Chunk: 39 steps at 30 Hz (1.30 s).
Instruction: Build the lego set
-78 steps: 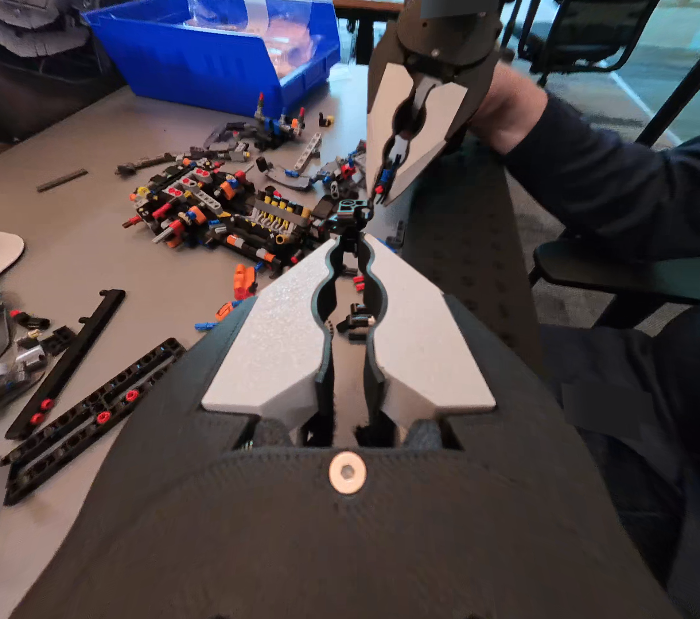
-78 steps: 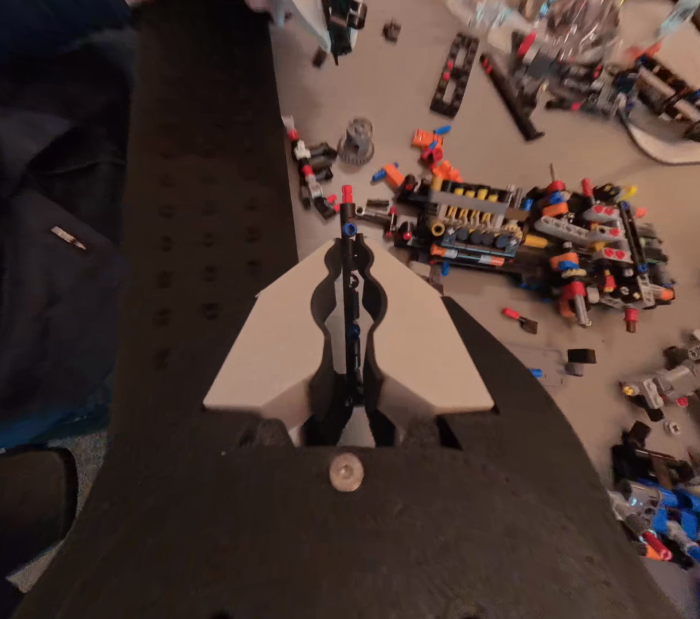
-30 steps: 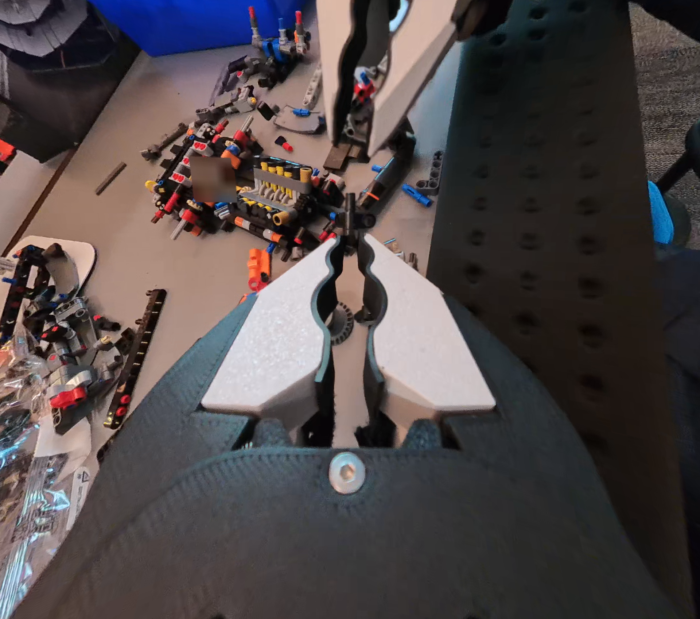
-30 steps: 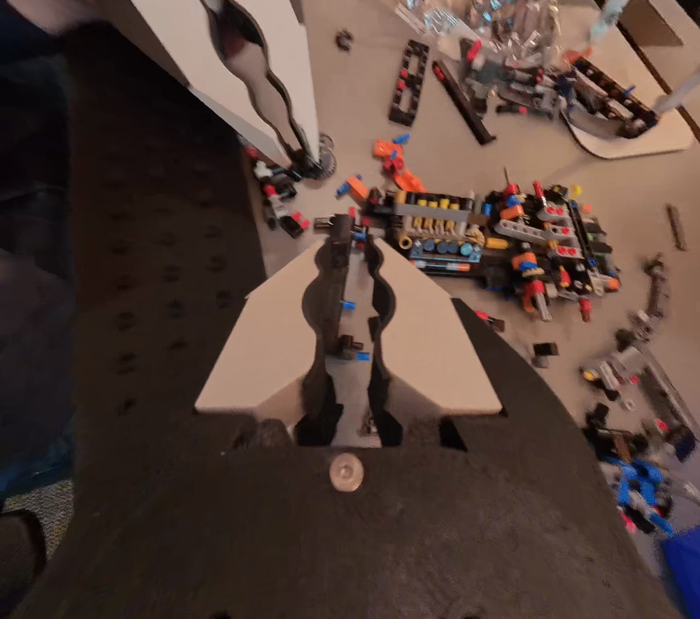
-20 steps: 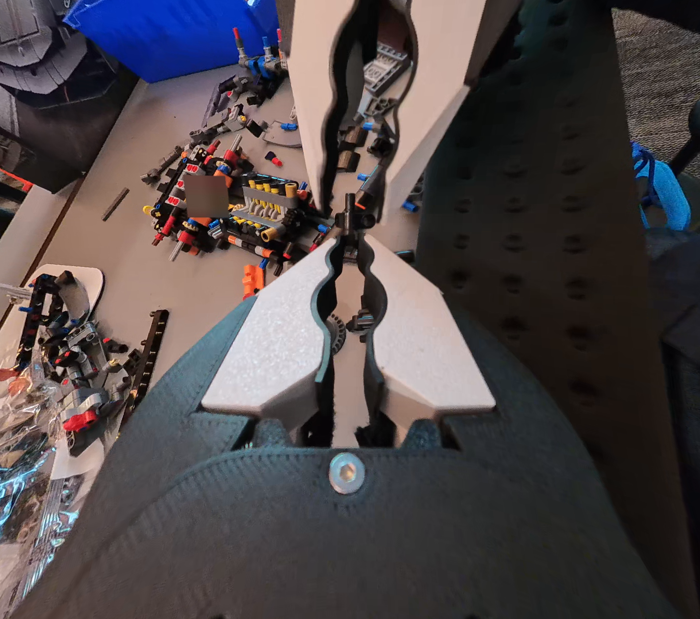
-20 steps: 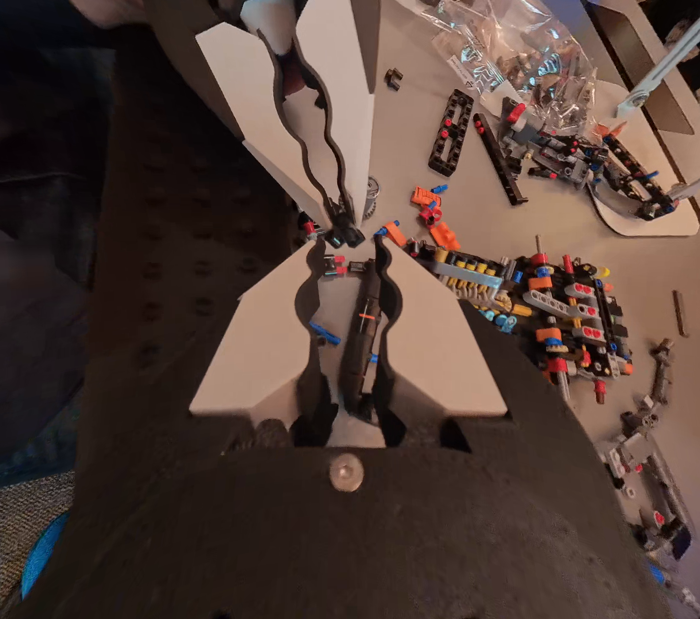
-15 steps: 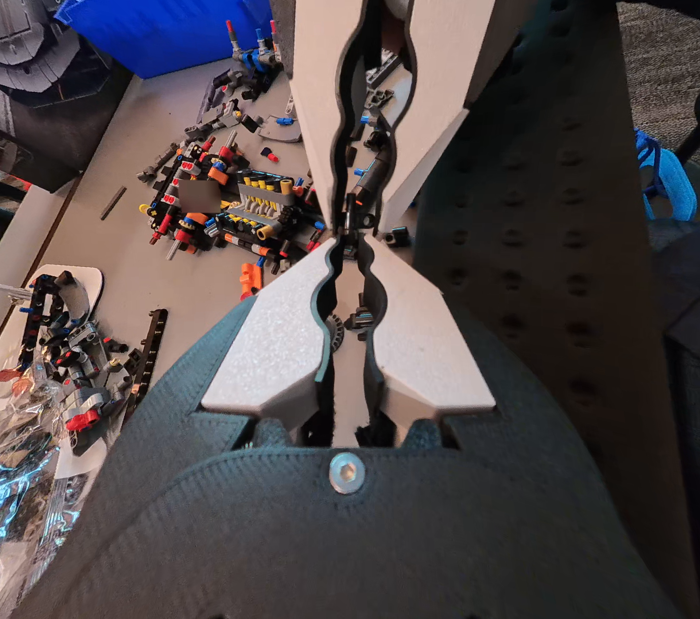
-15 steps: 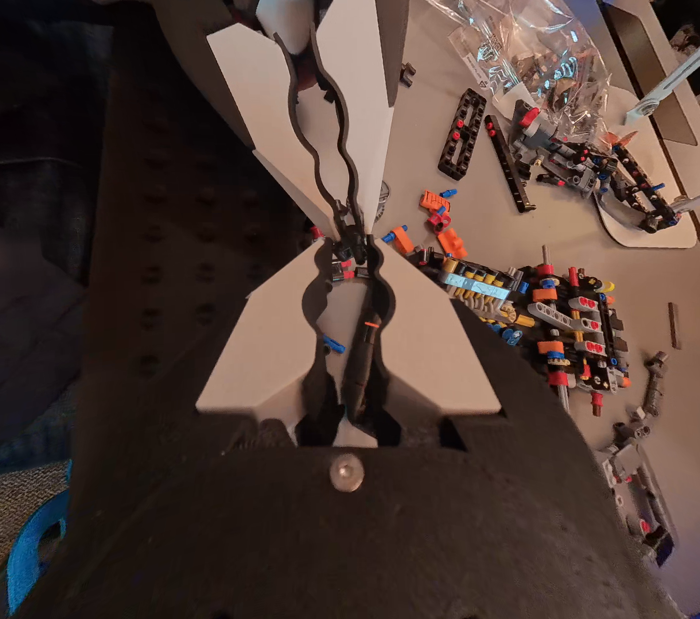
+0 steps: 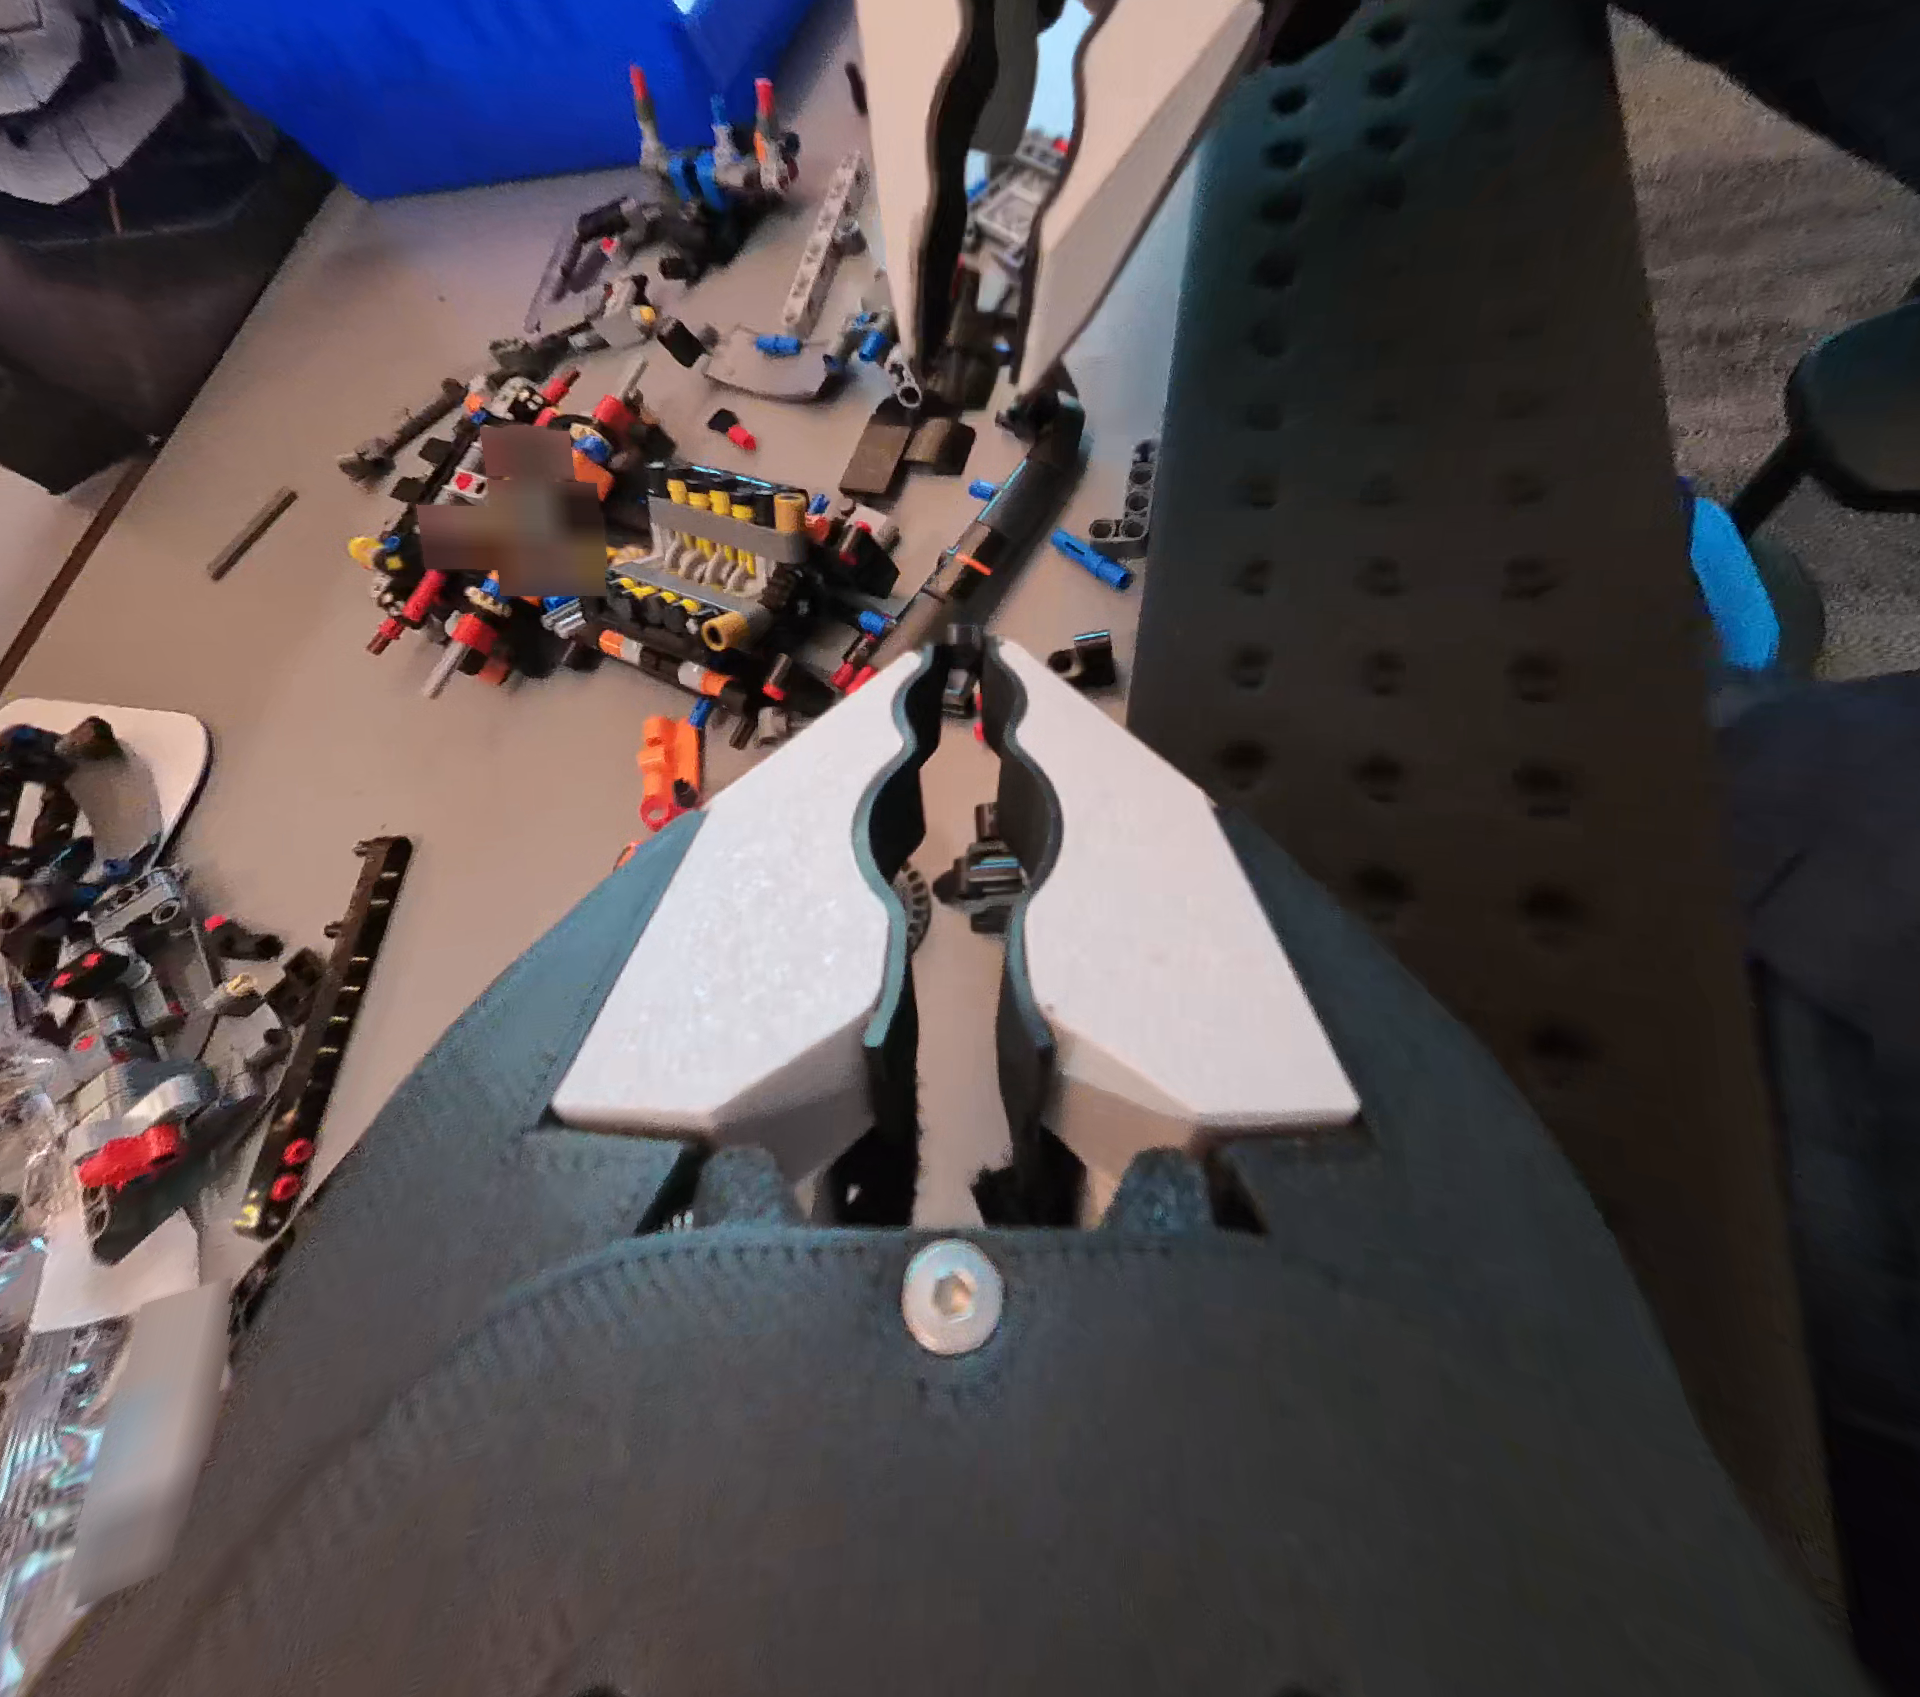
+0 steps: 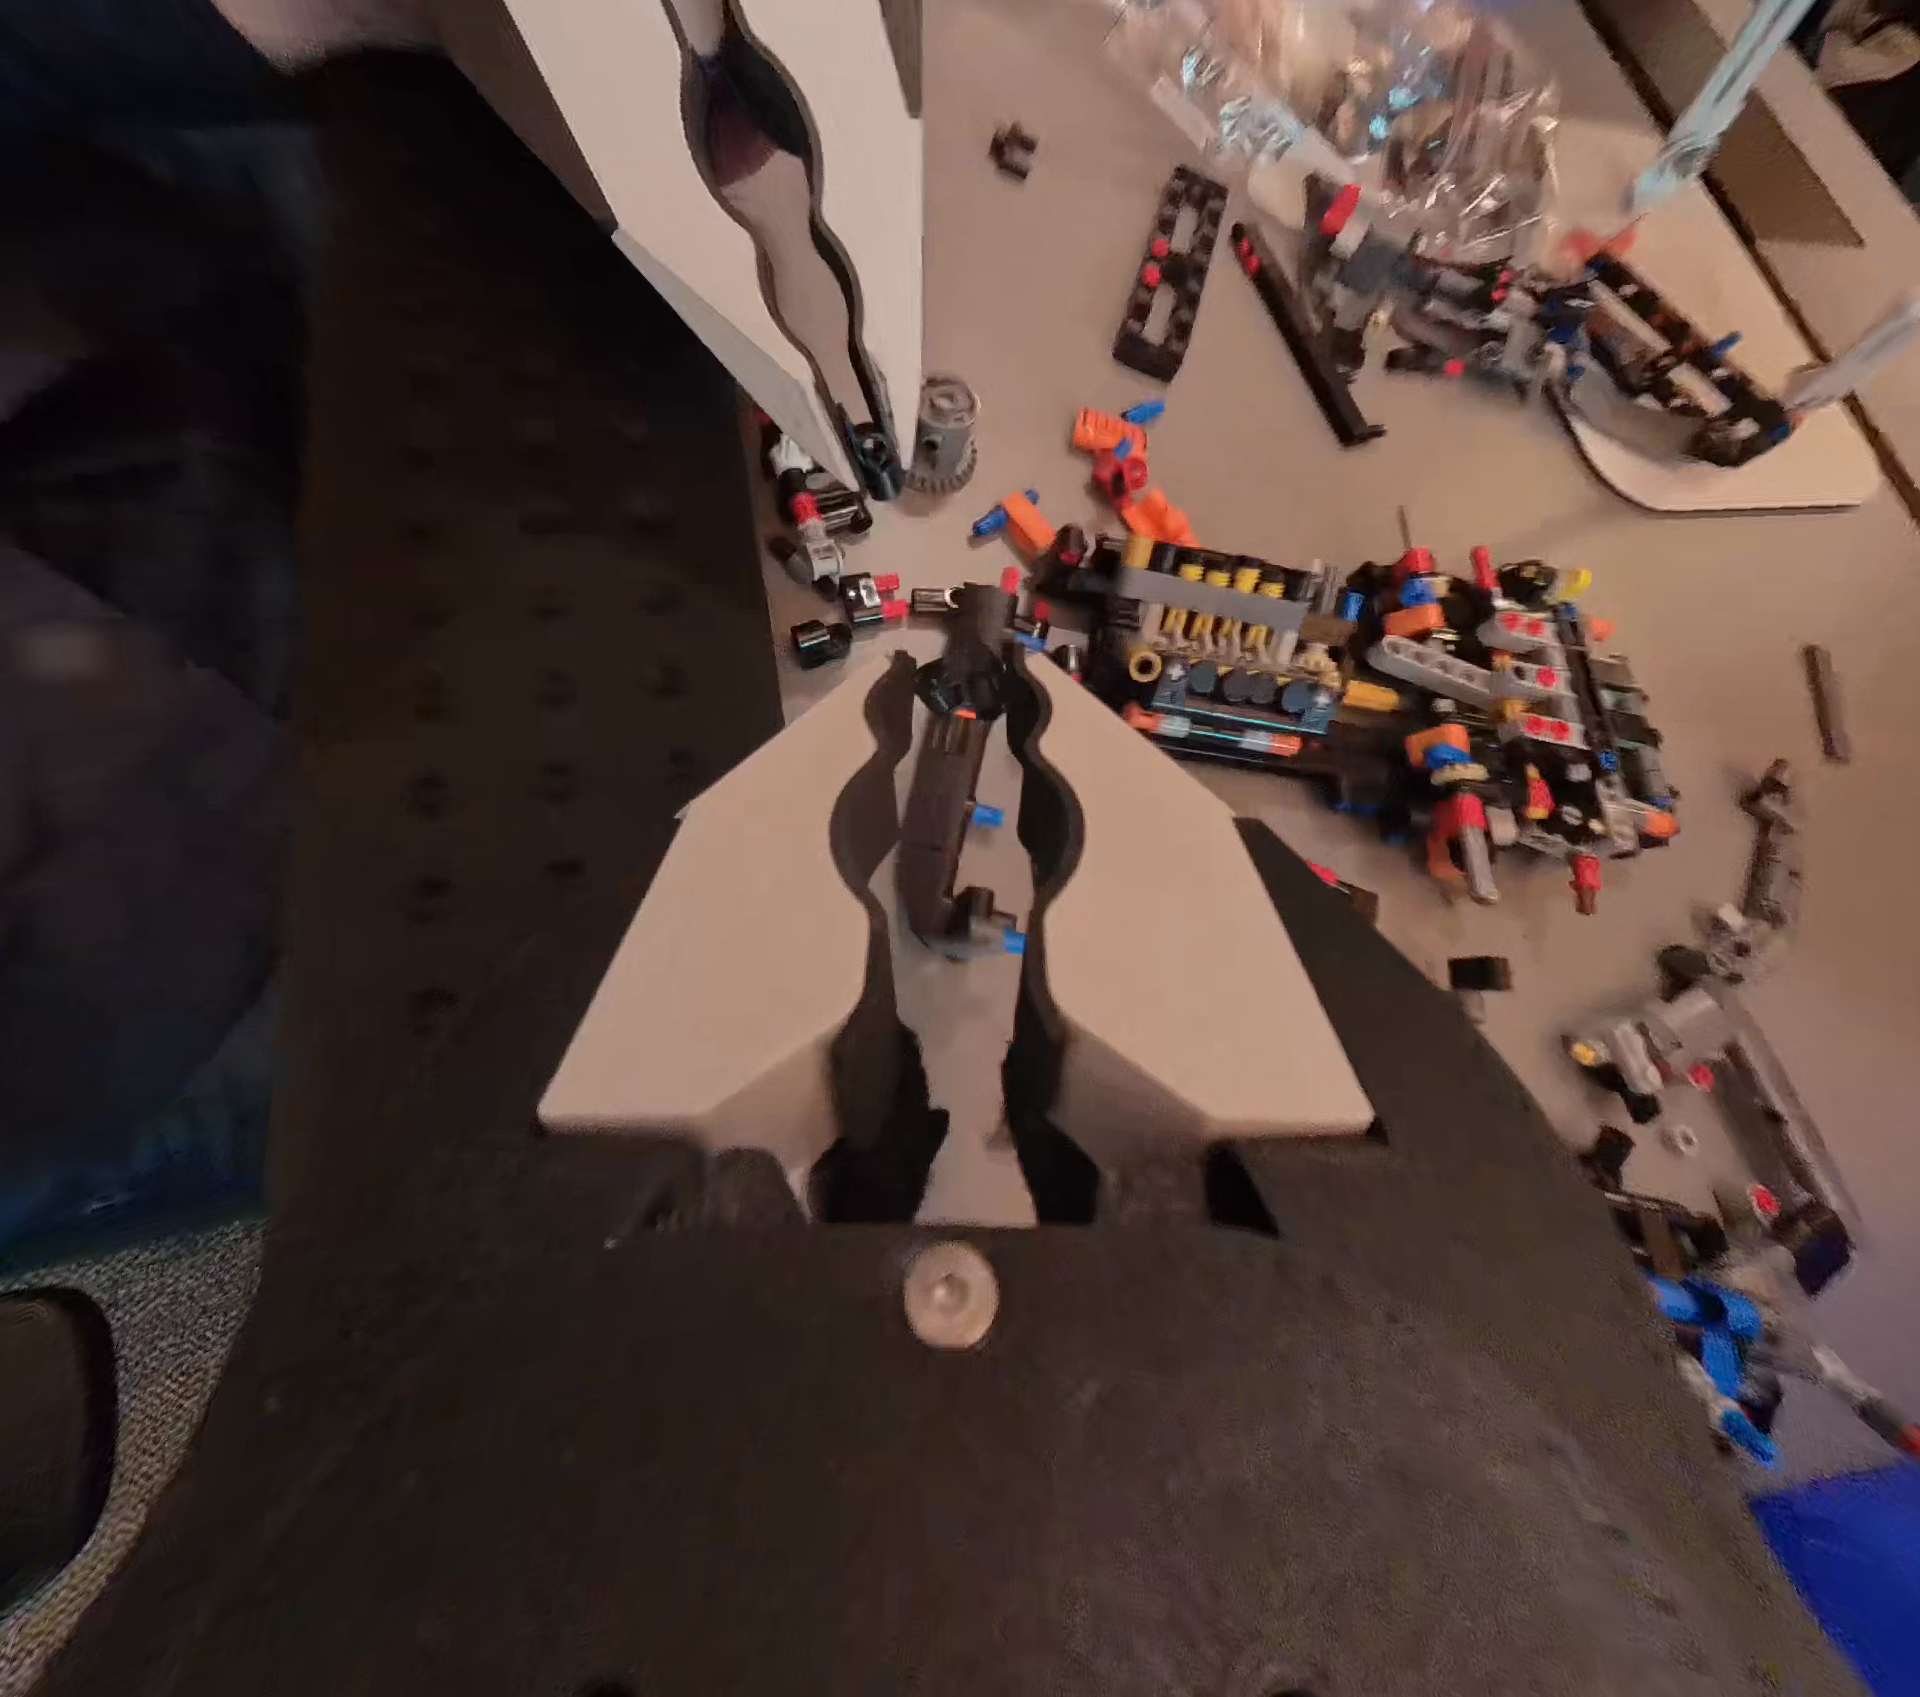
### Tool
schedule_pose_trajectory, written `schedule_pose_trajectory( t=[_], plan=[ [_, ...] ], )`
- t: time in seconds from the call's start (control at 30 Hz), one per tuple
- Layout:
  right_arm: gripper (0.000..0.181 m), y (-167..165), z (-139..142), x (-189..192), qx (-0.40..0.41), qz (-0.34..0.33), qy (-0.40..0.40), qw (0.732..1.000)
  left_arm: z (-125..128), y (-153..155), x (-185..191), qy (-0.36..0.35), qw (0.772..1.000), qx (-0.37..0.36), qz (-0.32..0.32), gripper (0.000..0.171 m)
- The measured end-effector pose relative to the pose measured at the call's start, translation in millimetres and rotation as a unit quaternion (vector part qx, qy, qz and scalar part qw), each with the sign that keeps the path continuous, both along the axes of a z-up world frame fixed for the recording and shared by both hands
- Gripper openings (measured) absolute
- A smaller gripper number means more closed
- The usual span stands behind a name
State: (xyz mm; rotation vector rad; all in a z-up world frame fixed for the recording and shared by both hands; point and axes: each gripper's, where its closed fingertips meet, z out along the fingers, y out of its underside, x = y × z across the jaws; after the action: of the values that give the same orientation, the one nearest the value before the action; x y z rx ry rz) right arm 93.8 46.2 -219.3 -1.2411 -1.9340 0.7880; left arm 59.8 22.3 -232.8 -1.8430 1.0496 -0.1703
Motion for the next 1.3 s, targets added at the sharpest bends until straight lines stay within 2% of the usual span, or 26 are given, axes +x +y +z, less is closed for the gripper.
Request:
schedule_pose_trajectory(
  t=[0.07, 0.17, 0.27, 0.37, 0.47, 0.63, 0.7, 0.77, 0.93, 1.17, 1.3],
  plan=[
    [0.016, -2.6, -7.4, -4.9, 0.005, 0.006, -0.006, 1.000, -0.5, 3.8, -2.9, -0.001, 1.000, 0.000, 0.009, 0.005],
    [0.016, -7.8, 4.5, -6.2, -0.007, 0.016, 0.016, 1.000, -4.2, 10.7, -14.1, 0.004, 0.999, -0.003, 0.038, 0.006],
    [0.016, -7.1, 4.0, -6.0, -0.010, 0.014, 0.017, 1.000, -17.6, 20.0, -25.3, 0.049, 0.996, -0.011, 0.077, 0.034],
    [0.016, -9.1, 7.1, -7.8, -0.011, 0.016, 0.024, 1.000, -13.1, 22.1, -27.9, 0.048, 0.995, 0.002, 0.088, 0.046],
    [0.015, -15.1, 15.6, -15.3, -0.057, 0.015, 0.037, 0.998, 7.4, 17.5, -17.4, 0.036, 0.995, 0.057, 0.070, 0.044],
    [0.016, -26.5, 25.9, -28.4, -0.216, 0.019, 0.046, 0.975, 24.2, 17.0, 8.1, 0.100, 0.981, 0.153, 0.058, 0.045],
    [0.016, -26.0, 25.0, -28.9, -0.246, 0.015, 0.041, 0.968, 28.9, 18.4, 17.0, 0.124, 0.973, 0.184, 0.058, 0.036],
    [0.016, -23.1, 21.5, -28.5, -0.251, 0.007, 0.035, 0.967, 30.2, 18.7, 17.7, 0.148, 0.967, 0.200, 0.062, 0.019],
    [0.016, -23.1, 22.0, -28.6, -0.286, 0.004, 0.032, 0.958, 30.2, 18.7, 16.6, 0.153, 0.965, 0.205, 0.064, 0.015],
    [0.018, -23.1, 27.1, -23.4, -0.324, 0.018, 0.035, 0.945, 33.9, 17.7, 20.1, 0.126, 0.969, 0.203, 0.057, 0.013],
    [0.027, -12.0, 27.2, -21.6, -0.342, -0.007, 0.039, 0.939, 36.0, 18.3, 15.5, 0.119, 0.970, 0.201, 0.067, 0.012]
  ],
)
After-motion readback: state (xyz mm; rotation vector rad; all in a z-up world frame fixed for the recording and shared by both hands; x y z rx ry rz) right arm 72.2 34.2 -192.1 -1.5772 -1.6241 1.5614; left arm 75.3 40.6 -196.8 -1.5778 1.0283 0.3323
